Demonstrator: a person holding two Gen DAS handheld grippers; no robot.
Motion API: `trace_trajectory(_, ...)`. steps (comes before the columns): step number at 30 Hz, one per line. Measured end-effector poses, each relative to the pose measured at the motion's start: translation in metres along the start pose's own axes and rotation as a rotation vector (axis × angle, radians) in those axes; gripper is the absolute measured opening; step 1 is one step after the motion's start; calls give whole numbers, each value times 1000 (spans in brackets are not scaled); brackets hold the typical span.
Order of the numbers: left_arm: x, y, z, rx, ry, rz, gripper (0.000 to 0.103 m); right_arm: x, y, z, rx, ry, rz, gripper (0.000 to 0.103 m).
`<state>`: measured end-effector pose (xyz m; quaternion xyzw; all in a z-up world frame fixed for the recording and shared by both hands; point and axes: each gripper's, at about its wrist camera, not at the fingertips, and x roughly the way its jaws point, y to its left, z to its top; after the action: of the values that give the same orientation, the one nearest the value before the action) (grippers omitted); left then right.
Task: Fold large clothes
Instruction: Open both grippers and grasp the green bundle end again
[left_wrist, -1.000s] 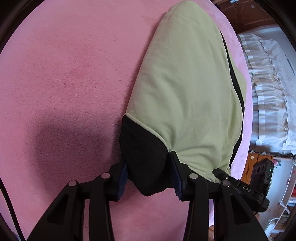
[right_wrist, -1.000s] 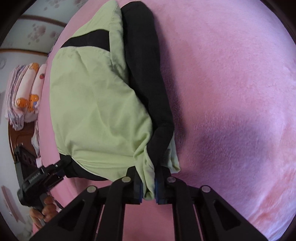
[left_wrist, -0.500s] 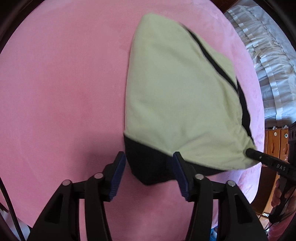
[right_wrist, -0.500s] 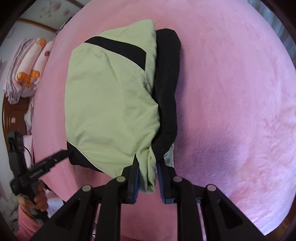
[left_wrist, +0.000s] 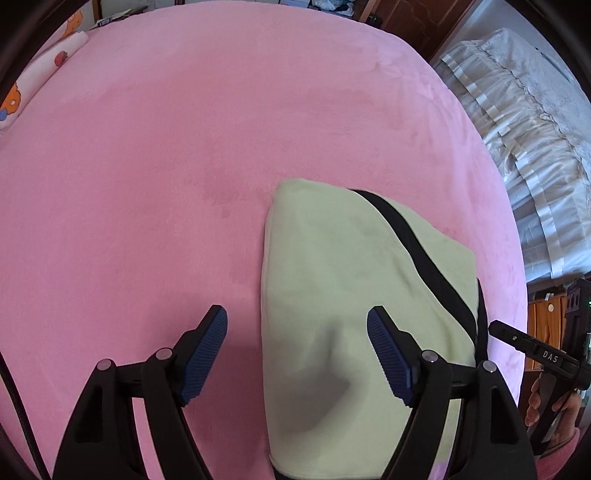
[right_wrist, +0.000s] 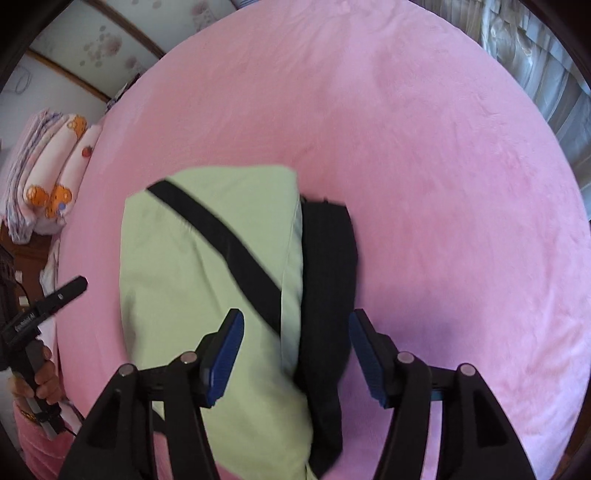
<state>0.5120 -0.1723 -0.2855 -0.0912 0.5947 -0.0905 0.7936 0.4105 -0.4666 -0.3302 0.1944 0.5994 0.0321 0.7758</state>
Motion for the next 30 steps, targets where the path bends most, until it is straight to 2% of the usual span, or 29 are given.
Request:
trace_trajectory(3,26,18,17,-41,-1,-19,77,22,-5,18,47,-5,21,59)
trace_trajectory(7,53,37,33,-128,5,-130,76,42,-6,36,59,-12,-2,59)
trace_trajectory(13,80,28,42,-142,30,-217,74,60,-7,51,84,11,-21,62)
trace_trajectory(16,89,24,37,-117,31,-161,72,65,-3,57,68,26,-42,61)
trace_trajectory(20,87,36,27,-106,35,-150,72,67,0,64,67,40,-97,64)
trace_trajectory(23,89,38,28,-113,45,-151,72,72,-8,65,112,64,-67,65)
trace_trajectory(26,96,35,29,-133,46,-152,67,77,-7,67,117,77,-61,64)
trace_trajectory(30,98,37,25,-155,41,-150,54,87,-2,70,114,89,-49,55)
